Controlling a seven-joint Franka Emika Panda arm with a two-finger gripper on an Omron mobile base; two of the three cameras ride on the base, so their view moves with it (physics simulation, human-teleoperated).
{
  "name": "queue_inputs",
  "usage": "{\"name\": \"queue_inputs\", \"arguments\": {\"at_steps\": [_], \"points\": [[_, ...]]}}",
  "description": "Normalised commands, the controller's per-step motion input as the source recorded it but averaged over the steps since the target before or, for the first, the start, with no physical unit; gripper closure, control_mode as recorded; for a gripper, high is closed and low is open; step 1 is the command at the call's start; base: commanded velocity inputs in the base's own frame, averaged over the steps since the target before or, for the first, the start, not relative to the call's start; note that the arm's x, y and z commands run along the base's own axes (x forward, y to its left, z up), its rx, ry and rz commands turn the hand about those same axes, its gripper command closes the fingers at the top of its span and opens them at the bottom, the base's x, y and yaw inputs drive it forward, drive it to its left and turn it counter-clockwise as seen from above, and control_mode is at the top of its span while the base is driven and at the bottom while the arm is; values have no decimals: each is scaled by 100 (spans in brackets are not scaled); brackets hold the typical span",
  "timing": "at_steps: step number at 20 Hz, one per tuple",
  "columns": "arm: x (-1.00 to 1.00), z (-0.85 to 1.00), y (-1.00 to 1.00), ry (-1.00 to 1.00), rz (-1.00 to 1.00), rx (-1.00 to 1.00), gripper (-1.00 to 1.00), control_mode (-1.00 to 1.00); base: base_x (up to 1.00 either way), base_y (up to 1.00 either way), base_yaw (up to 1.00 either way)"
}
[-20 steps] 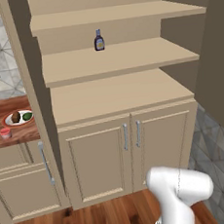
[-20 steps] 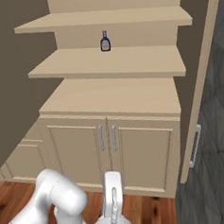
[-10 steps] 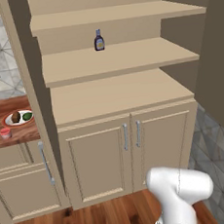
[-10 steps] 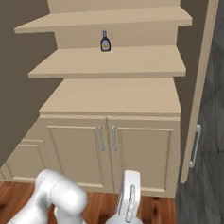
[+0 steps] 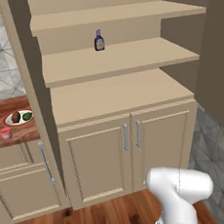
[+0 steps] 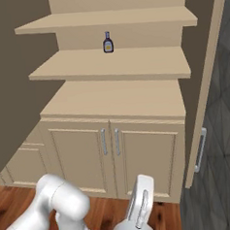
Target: Pick the avocado and bread from the counter and place them on the plate. Then pick the jam from the cabinet and place it next to the plate. Lastly close the cabinet door.
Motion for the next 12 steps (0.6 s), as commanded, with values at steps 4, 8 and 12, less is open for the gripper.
{"name": "queue_inputs", "arguments": {"at_steps": [4, 8, 12], "points": [[23, -7, 0, 0, -4, 0, -100, -100, 0, 0, 0], [27, -7, 0, 0, -1, 0, -100, -100, 0, 0, 0], [22, -3, 0, 0, 0, 0, -100, -100, 0, 0, 0]]}}
